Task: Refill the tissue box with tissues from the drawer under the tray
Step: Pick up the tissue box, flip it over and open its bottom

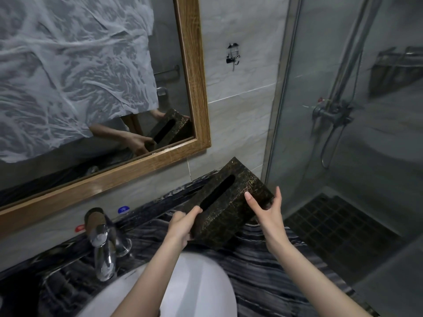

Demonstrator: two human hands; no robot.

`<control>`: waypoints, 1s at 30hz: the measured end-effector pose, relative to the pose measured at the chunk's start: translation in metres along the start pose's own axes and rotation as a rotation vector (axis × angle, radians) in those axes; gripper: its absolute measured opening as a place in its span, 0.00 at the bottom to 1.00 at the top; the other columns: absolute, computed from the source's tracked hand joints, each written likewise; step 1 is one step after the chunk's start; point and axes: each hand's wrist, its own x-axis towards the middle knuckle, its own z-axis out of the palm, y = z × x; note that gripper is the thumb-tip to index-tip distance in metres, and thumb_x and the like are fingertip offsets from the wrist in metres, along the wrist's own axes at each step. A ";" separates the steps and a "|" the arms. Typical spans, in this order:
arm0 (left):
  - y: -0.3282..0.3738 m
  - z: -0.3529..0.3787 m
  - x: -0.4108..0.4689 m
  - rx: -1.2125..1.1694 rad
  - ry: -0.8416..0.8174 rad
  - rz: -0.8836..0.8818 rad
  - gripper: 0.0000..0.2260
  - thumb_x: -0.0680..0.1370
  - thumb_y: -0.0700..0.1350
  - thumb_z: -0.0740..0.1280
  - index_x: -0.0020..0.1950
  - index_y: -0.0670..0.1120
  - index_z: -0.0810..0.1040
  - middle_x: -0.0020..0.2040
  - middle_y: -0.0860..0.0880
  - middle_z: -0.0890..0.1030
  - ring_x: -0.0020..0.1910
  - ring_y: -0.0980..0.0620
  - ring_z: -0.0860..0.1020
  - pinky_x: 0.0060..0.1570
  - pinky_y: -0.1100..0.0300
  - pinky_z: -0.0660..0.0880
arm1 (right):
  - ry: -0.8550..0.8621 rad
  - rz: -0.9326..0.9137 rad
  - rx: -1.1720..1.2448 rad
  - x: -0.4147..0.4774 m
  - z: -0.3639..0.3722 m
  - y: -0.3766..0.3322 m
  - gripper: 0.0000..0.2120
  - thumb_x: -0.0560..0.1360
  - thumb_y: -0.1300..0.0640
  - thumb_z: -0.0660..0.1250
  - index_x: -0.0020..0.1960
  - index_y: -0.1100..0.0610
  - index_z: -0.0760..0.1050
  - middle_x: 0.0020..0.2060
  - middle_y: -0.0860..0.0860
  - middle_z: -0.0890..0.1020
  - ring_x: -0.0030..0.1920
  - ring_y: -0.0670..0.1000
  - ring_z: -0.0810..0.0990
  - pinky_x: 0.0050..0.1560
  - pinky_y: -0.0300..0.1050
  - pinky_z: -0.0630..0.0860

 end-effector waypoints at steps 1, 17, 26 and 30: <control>-0.001 0.002 -0.004 -0.008 -0.014 -0.001 0.12 0.73 0.47 0.70 0.49 0.40 0.77 0.41 0.42 0.80 0.36 0.46 0.79 0.34 0.58 0.76 | -0.018 0.019 0.053 -0.003 -0.001 0.000 0.58 0.57 0.35 0.74 0.77 0.41 0.43 0.78 0.48 0.53 0.76 0.49 0.55 0.76 0.54 0.55; -0.013 0.025 -0.047 0.377 -0.103 0.283 0.23 0.81 0.52 0.51 0.76 0.63 0.50 0.66 0.49 0.75 0.65 0.44 0.72 0.65 0.51 0.68 | -0.083 0.040 0.506 -0.045 0.004 0.006 0.33 0.67 0.51 0.73 0.70 0.46 0.67 0.62 0.48 0.80 0.61 0.49 0.80 0.64 0.55 0.75; -0.015 0.036 -0.072 0.519 -0.116 0.520 0.20 0.77 0.67 0.43 0.68 0.74 0.58 0.80 0.51 0.51 0.79 0.46 0.45 0.75 0.39 0.48 | -0.031 0.021 0.539 -0.047 0.004 -0.004 0.25 0.71 0.50 0.71 0.66 0.42 0.68 0.62 0.47 0.80 0.61 0.48 0.79 0.65 0.56 0.73; -0.020 0.035 -0.081 0.439 -0.141 0.602 0.19 0.76 0.68 0.48 0.65 0.73 0.64 0.79 0.54 0.54 0.78 0.52 0.48 0.75 0.41 0.50 | -0.026 -0.008 0.530 -0.048 0.001 -0.007 0.31 0.69 0.49 0.72 0.69 0.45 0.67 0.63 0.47 0.79 0.63 0.49 0.78 0.68 0.57 0.71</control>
